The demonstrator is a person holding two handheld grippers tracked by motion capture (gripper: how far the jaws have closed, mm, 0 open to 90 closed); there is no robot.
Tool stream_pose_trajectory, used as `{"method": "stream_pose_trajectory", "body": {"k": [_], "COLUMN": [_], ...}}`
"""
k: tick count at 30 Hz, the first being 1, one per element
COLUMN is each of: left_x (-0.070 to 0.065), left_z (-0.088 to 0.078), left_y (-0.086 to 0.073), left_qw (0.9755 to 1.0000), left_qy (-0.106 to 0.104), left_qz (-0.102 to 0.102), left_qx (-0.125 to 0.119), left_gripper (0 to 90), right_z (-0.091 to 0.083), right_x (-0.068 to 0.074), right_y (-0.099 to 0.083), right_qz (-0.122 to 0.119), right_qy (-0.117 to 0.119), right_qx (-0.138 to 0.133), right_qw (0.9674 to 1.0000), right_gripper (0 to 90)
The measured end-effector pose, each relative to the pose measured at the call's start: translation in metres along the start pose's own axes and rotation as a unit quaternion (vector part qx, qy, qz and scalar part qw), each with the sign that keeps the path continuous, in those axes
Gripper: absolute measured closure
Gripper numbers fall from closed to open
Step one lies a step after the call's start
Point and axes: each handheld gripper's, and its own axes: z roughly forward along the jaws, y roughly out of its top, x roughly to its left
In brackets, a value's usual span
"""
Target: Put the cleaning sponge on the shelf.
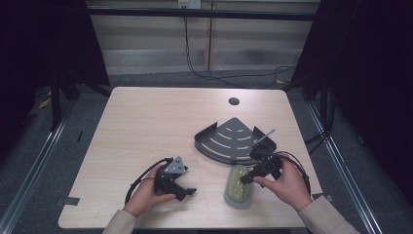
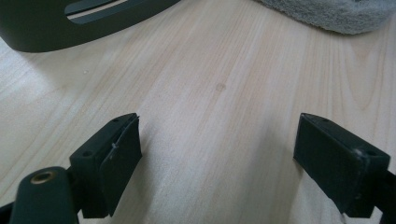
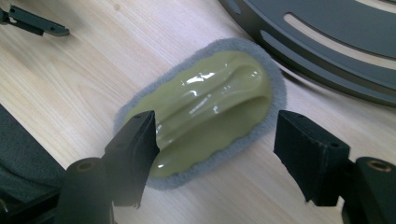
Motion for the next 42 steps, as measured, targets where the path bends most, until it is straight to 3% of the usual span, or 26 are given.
{"method": "stream_pose_trajectory", "body": {"k": [11, 15, 19, 25, 28, 35, 42], "left_x": [0.000, 0.000, 0.000, 0.000, 0.000, 0.000, 0.000], "left_z": [0.000, 0.000, 0.000, 0.000, 0.000, 0.000, 0.000], "left_y": [0.000, 0.000, 0.000, 0.000, 0.000, 0.000, 0.000], "left_qw": [1.0000, 1.0000, 1.0000, 1.0000, 1.0000, 1.0000, 1.0000], "left_qy": [0.000, 0.001, 0.001, 0.002, 0.002, 0.001, 0.001], "left_qz": [0.000, 0.002, 0.002, 0.003, 0.003, 0.002, 0.002], "left_qx": [0.000, 0.001, 0.001, 0.001, 0.002, 0.001, 0.000], "left_gripper": [14.4, 14.5, 14.4, 14.5, 14.4, 14.4, 14.4], "right_z": [0.018, 0.022, 0.025, 0.016, 0.011, -0.007, -0.023], "right_x": [0.013, 0.012, 0.013, 0.010, 0.009, 0.002, -0.002], "right_y": [0.008, 0.009, 0.006, 0.001, 0.000, 0.002, 0.008], "right_qz": [0.006, 0.009, -0.004, -0.017, -0.026, -0.040, -0.061], "right_qy": [0.005, 0.000, -0.005, -0.011, -0.021, -0.018, -0.022], "right_qx": [0.007, 0.022, 0.037, 0.053, 0.063, 0.055, 0.063], "right_qw": [0.9999, 0.9997, 0.9993, 0.9984, 0.9975, 0.9976, 0.9959], "right_gripper": [28.3, 35.6, 50.0, 71.5, 72.0, 72.2, 72.2]}}
